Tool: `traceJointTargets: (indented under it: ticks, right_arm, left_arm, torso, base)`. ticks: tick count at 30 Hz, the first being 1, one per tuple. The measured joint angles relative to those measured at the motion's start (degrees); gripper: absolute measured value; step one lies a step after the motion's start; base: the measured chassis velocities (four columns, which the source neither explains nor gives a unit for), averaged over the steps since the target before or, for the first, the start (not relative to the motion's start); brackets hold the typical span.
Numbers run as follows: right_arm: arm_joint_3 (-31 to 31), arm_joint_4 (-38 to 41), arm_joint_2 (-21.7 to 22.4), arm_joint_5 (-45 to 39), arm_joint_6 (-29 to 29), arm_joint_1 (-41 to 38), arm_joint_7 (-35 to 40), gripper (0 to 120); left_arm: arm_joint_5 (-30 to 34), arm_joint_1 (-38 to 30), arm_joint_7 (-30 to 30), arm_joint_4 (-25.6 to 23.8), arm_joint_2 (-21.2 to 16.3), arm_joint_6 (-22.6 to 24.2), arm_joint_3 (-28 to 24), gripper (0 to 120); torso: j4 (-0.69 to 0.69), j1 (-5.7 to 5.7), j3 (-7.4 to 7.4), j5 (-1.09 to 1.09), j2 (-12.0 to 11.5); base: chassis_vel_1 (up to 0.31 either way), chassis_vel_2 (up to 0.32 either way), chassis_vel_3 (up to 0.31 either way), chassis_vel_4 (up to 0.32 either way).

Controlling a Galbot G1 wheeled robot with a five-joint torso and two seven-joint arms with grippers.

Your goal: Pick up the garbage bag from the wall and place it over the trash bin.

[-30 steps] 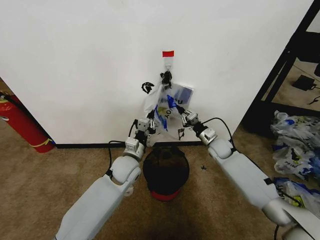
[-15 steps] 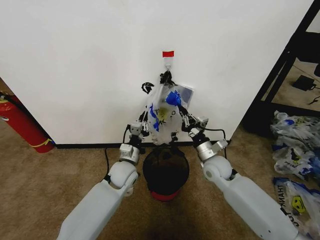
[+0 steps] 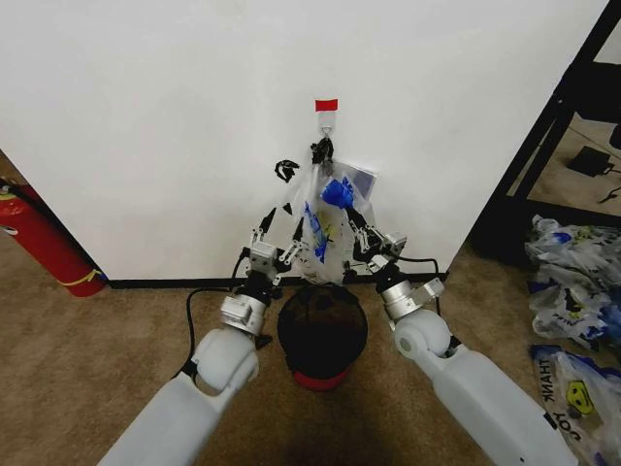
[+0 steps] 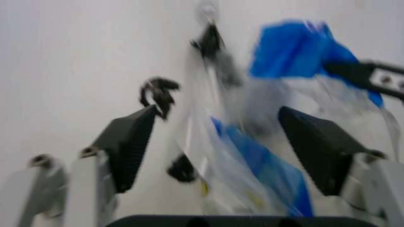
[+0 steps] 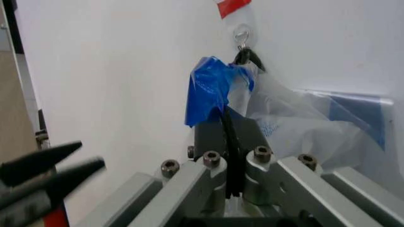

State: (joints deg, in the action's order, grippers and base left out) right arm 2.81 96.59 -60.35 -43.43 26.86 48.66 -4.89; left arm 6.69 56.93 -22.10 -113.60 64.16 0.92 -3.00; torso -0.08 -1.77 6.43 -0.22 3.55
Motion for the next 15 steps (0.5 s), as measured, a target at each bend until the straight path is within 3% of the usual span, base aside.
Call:
traceJointTargets:
  ticks: [6,12,15]
  right_arm:
    - [-0.9,-0.5,0.2,0.3,0.7,0.6,-0.3,0]
    - [-2.2,-0.5,0.6,0.6,0.9,1.3,-0.3,0]
    - [-2.7,-0.5,0.6,0.8,1.0,1.4,-0.3,0]
  left_arm:
    - [-2.8,-3.0,-2.1,1.8,1.3,4.7,-5.0,99]
    - [-6.5,-7.6,-2.6,5.1,2.5,6.9,-9.5,100]
    - [-8.9,-9.9,-2.4,6.7,2.0,7.0,-11.9,95]
  torso:
    - [0.00,0.00,0.00,0.00,0.0]
    - [-0.02,0.00,0.00,0.01,0.0]
    - [-0.01,0.00,0.00,0.01,0.0]
  base:
    - [0.000,0.000,0.000,0.000]
    - [0.000,0.000,0.000,0.000]
    - [0.000,0.000,0.000,0.000]
